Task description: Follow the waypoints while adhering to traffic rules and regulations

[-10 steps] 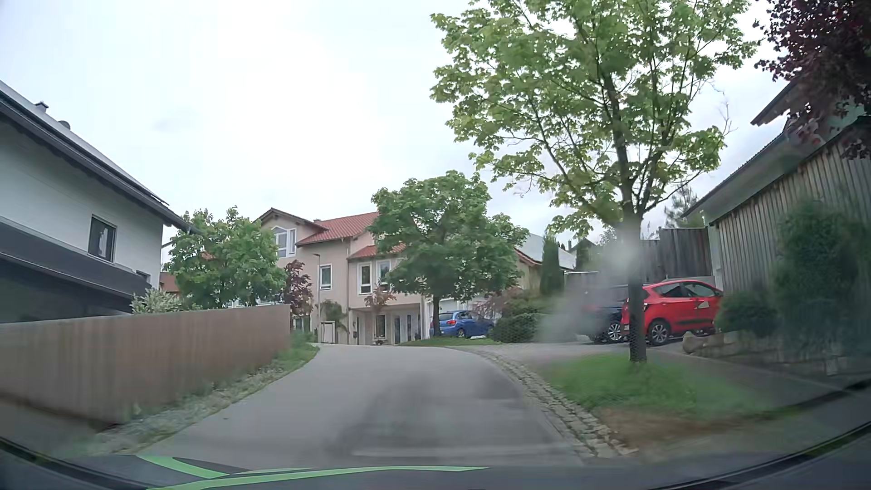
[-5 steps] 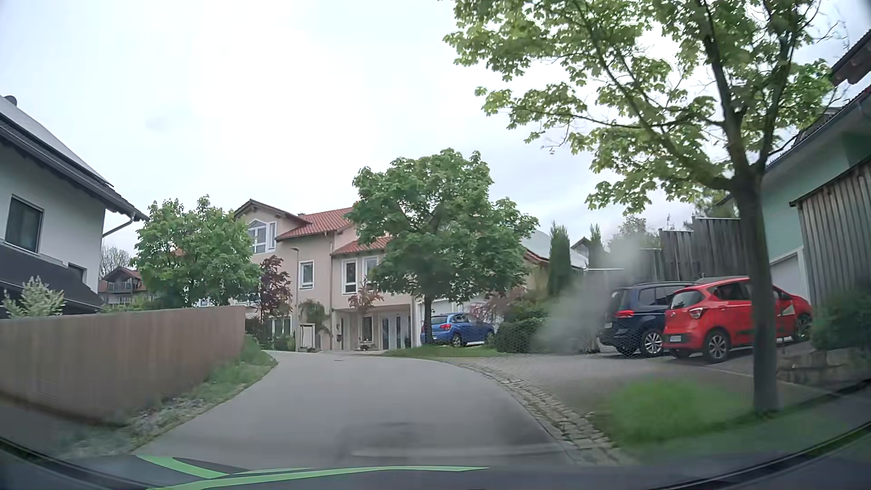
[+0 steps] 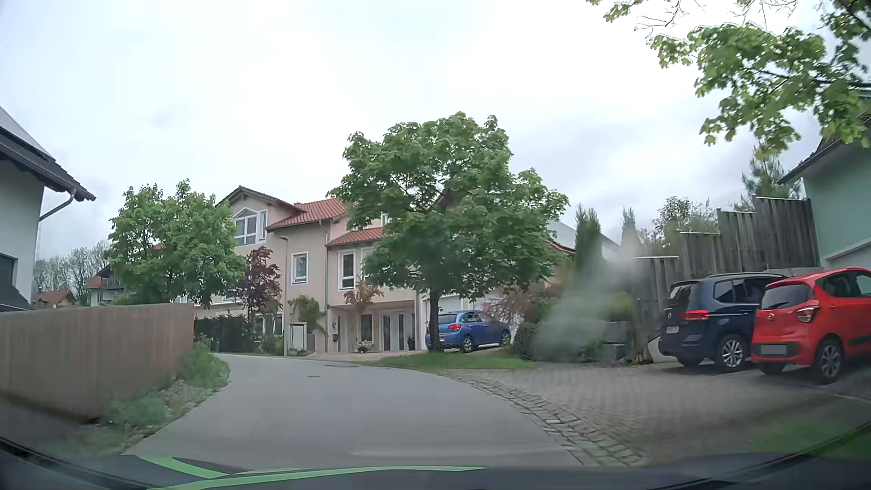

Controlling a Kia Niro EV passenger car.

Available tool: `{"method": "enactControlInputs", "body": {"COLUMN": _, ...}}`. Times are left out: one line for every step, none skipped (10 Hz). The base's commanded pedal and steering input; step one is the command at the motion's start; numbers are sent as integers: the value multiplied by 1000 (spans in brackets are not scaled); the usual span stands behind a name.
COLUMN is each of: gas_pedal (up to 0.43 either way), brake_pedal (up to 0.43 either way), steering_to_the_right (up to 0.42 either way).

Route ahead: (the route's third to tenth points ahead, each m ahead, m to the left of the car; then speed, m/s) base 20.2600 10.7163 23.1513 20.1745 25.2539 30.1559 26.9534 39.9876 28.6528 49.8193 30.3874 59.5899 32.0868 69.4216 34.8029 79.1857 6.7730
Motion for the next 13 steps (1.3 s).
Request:
{"method": "enactControlInputs", "body": {"gas_pedal": 260, "brake_pedal": 0, "steering_to_the_right": -53}}
{"method": "enactControlInputs", "body": {"gas_pedal": 260, "brake_pedal": 0, "steering_to_the_right": -64}}
{"method": "enactControlInputs", "body": {"gas_pedal": 260, "brake_pedal": 0, "steering_to_the_right": -78}}
{"method": "enactControlInputs", "body": {"gas_pedal": 260, "brake_pedal": 0, "steering_to_the_right": -91}}
{"method": "enactControlInputs", "body": {"gas_pedal": 260, "brake_pedal": 0, "steering_to_the_right": -105}}
{"method": "enactControlInputs", "body": {"gas_pedal": 260, "brake_pedal": 0, "steering_to_the_right": -123}}
{"method": "enactControlInputs", "body": {"gas_pedal": 260, "brake_pedal": 0, "steering_to_the_right": -136}}
{"method": "enactControlInputs", "body": {"gas_pedal": 260, "brake_pedal": 0, "steering_to_the_right": -144}}
{"method": "enactControlInputs", "body": {"gas_pedal": 248, "brake_pedal": 0, "steering_to_the_right": -155}}
{"method": "enactControlInputs", "body": {"gas_pedal": 240, "brake_pedal": 0, "steering_to_the_right": -167}}
{"method": "enactControlInputs", "body": {"gas_pedal": 240, "brake_pedal": 0, "steering_to_the_right": -178}}
{"method": "enactControlInputs", "body": {"gas_pedal": 240, "brake_pedal": 0, "steering_to_the_right": -195}}
{"method": "enactControlInputs", "body": {"gas_pedal": 240, "brake_pedal": 0, "steering_to_the_right": -209}}
